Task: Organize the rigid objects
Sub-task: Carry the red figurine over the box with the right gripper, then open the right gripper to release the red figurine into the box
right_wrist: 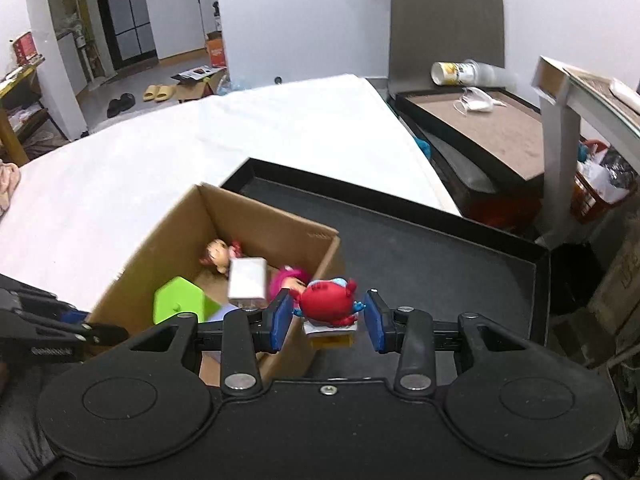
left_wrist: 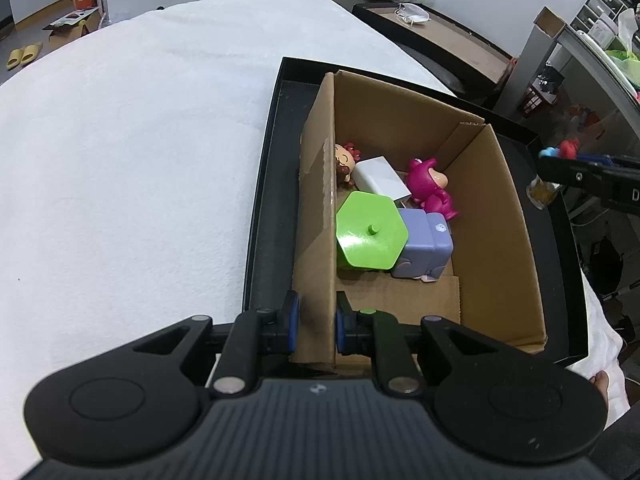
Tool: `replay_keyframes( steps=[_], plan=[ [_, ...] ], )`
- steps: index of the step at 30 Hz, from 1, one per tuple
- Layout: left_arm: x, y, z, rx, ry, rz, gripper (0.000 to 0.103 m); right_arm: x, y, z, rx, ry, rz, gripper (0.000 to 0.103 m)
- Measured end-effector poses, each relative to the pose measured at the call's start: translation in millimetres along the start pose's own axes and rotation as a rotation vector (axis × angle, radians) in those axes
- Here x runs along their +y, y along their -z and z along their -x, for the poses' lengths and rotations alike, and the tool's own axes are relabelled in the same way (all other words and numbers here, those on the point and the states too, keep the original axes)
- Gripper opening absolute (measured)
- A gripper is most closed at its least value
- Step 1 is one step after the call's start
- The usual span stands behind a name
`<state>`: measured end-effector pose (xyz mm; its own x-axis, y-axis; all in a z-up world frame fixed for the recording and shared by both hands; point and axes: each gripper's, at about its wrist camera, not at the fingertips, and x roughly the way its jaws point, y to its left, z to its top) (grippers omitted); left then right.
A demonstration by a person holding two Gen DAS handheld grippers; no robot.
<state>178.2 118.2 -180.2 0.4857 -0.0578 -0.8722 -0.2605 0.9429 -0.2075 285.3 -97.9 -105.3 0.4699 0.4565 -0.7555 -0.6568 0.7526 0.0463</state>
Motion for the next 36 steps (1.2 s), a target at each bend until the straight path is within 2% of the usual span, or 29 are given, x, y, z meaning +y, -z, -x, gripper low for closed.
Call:
replay_keyframes(
  steps=[18, 36],
  plan=[
    [4.3, -0.1, 0.8, -0.002, 0.023, 0.015, 0.017, 51.3, -17.7, -9.6, 0.005, -0.059, 0.111, 0.039],
    [4.9, 0.4, -0.8, 0.0, 0.026, 0.015, 0.017, 54.0, 4.1, -28.3, 0.097, -0.061, 0.259, 0.039]
  ],
)
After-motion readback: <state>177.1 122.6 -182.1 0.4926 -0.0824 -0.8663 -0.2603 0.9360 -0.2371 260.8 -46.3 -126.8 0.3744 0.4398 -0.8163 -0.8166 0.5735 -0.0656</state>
